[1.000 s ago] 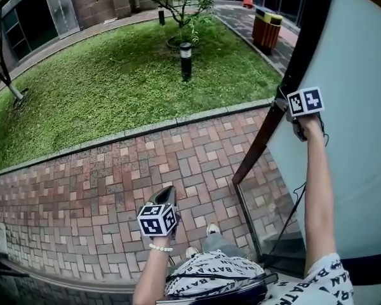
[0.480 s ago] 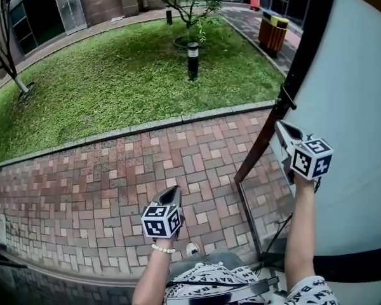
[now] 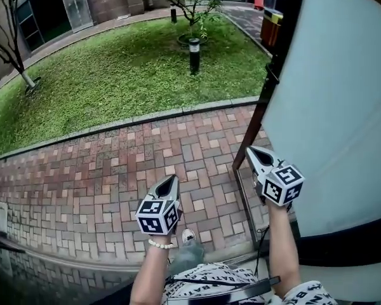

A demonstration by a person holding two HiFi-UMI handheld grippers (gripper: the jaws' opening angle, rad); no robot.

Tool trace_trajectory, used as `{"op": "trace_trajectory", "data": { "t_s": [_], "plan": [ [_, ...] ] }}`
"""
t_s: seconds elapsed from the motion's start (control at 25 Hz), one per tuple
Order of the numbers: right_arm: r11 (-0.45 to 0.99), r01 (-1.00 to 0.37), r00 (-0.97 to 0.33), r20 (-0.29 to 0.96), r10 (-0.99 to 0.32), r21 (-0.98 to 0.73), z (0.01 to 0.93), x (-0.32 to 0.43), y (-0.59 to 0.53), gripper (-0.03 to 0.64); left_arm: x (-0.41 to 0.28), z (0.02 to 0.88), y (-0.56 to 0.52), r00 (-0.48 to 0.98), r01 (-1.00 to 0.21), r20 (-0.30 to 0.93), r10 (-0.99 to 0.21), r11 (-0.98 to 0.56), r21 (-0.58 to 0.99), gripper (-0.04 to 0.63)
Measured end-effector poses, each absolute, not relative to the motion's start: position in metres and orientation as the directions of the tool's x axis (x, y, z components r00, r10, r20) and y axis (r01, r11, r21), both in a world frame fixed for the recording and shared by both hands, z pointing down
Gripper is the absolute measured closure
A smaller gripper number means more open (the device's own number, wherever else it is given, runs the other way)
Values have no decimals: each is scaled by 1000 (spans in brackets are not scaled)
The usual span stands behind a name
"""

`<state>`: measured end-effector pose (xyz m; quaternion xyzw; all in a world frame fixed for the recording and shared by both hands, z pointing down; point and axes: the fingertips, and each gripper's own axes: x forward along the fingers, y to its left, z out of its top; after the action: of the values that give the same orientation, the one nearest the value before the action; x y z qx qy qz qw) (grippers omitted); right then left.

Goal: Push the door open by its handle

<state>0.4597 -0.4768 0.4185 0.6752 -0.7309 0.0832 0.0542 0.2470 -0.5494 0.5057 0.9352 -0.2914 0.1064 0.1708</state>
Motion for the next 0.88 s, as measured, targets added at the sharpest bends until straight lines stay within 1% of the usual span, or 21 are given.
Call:
{"op": "trace_trajectory", "data": {
  "t_s": [0.12,0.28,0.48,0.68,0.88],
  "plan": [
    [111,-993,-114,182,-977,-27,418,437,-429,618,241,501,-495,810,-579,279,-515,-779,242,607],
    [141,-990,-136,183,-974,16,413,402,-358,617,218,503,-419,780,-614,304,-547,-762,204,606],
    [195,-980,-201,216,-955,-48,416,357,-286,615,188,492,-344,734,-671,334,-591,-708,221,606],
    [228,-969,-246,236,-940,-99,420,324,-234,615,165,476,-281,745,-661,333,-579,-708,248,606],
    [243,-962,-267,243,-933,-125,433,299,-201,615,146,476,-241,744,-663,330,-581,-704,256,606]
  ]
}}
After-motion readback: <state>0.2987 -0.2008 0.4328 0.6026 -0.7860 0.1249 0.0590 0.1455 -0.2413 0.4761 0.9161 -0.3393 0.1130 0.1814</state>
